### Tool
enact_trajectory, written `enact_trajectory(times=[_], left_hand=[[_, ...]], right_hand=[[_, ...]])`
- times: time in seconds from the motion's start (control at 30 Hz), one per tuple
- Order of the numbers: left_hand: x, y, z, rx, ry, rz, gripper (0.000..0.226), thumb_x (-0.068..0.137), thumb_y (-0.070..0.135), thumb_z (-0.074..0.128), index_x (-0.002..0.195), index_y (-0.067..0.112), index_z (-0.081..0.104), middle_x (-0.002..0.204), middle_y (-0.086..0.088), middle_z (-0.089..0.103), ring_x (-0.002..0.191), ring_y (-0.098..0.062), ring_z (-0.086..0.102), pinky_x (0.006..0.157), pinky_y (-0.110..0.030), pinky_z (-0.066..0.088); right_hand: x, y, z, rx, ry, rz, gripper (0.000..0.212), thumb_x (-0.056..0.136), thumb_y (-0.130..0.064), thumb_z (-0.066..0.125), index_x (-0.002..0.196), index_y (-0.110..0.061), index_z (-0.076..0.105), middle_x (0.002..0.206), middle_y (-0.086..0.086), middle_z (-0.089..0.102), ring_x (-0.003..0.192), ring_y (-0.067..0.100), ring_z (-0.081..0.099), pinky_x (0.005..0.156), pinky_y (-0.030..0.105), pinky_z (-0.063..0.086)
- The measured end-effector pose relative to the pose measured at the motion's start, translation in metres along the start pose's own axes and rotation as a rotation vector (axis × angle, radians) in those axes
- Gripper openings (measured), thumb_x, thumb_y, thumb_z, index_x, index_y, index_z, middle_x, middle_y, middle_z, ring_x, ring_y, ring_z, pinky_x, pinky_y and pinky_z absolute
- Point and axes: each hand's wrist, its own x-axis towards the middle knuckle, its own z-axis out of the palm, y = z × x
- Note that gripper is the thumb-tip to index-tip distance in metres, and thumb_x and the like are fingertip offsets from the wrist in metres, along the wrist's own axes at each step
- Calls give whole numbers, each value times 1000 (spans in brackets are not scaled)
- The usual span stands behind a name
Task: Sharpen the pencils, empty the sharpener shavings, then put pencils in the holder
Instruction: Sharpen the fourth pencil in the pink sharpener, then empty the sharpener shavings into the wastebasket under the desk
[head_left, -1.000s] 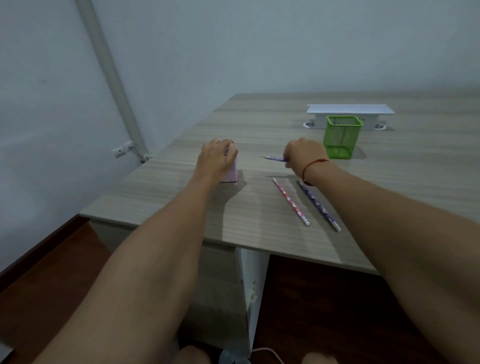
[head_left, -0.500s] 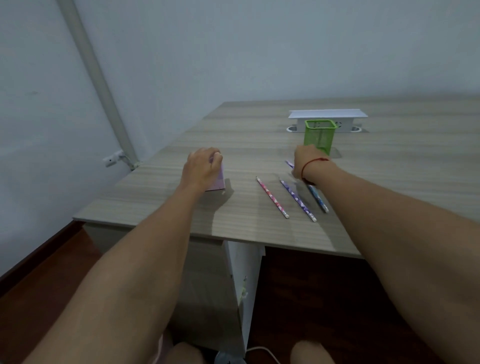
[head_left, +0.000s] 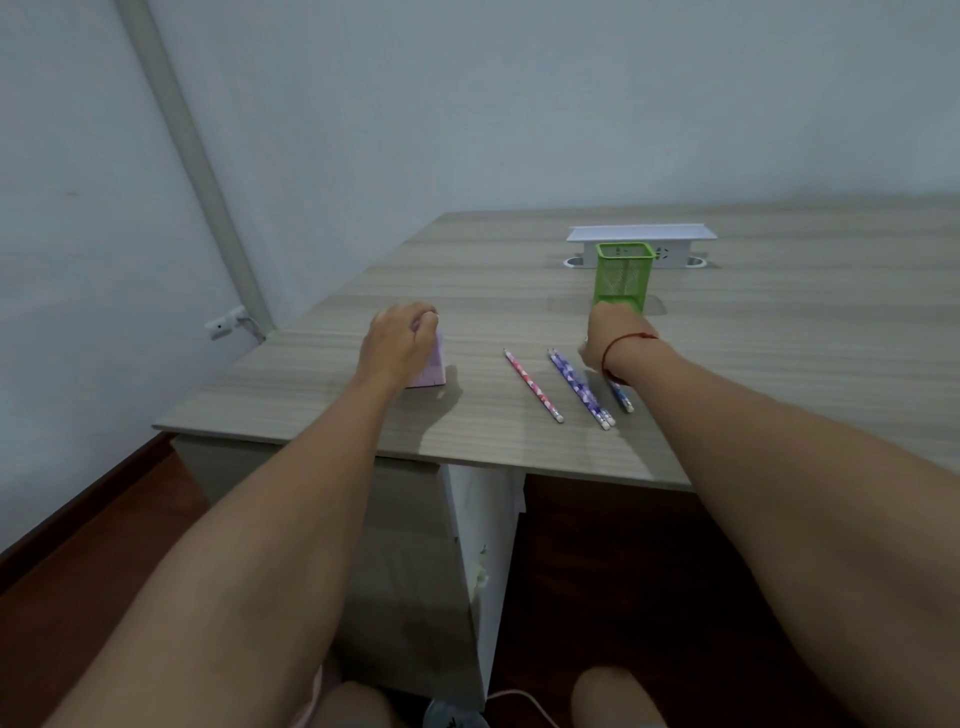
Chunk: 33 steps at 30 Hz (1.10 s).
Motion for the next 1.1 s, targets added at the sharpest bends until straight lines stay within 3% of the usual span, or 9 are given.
enact_trajectory(times=[0.13,0.2,0.3,0.4,0.47,0.57,0.73,0.93,1.1], left_hand=[[-2,-2,-2,-1,-24,4,44,82,44,24,77,18,58,85,-13,62,90,-33,55,78,-37,42],[-3,-2,-3,-9,-47,-4,55,82,55,25,87,17,64,92,-11,65,94,-31,56,82,-37,44],[-4,-4,-2,-23,-31,-5,63,78,62,30,105,18,68,105,-11,67,103,-29,56,88,-36,45],[-4,-8,-2,-24,-39,-54,53,84,53,40,115,19,66,112,-16,62,110,-29,52,94,-35,42],[-6,-9,-2,-13,-65,-53,54,87,52,34,117,19,64,112,-15,62,108,-28,53,91,-34,41],[-8,-10,-2,-23,-60,-48,45,97,40,33,113,13,65,105,-18,62,105,-30,53,87,-33,40],[-8,-6,-2,-43,-40,-54,39,100,30,34,120,13,63,110,-21,61,110,-31,53,91,-34,40],[-7,-9,-4,-2,-59,-27,50,96,41,27,122,18,62,112,-16,62,107,-28,55,91,-35,42],[-5,-4,-7,29,-75,-40,51,97,43,27,114,14,66,111,-11,65,104,-25,56,86,-35,45]], right_hand=[[-1,-10,0,61,7,-16,24,91,-15,57,112,-5,63,117,16,65,108,32,62,84,33,51],[1,-20,4,154,-29,-77,29,88,-25,61,109,-5,67,116,15,67,107,30,63,89,32,51],[4,-44,14,355,-156,-192,48,81,-35,72,121,-8,65,120,9,68,112,22,63,101,32,49],[4,-74,27,517,-248,-247,72,71,-34,82,133,-8,54,122,5,67,111,19,63,100,28,47],[5,-89,37,562,-298,-255,84,68,-30,84,139,-6,46,128,4,63,114,20,61,102,30,46],[8,-107,50,559,-320,-289,71,68,-26,83,129,-7,54,129,5,61,114,21,60,102,35,48],[14,-122,56,592,-349,-338,43,71,-22,79,111,-14,65,109,3,68,95,20,61,85,31,50],[18,-113,49,600,-390,-315,51,69,-25,82,116,-13,65,116,5,68,107,25,63,99,41,51],[22,-82,27,558,-432,-257,56,72,-19,80,124,-13,62,120,5,67,109,25,64,95,40,54]])
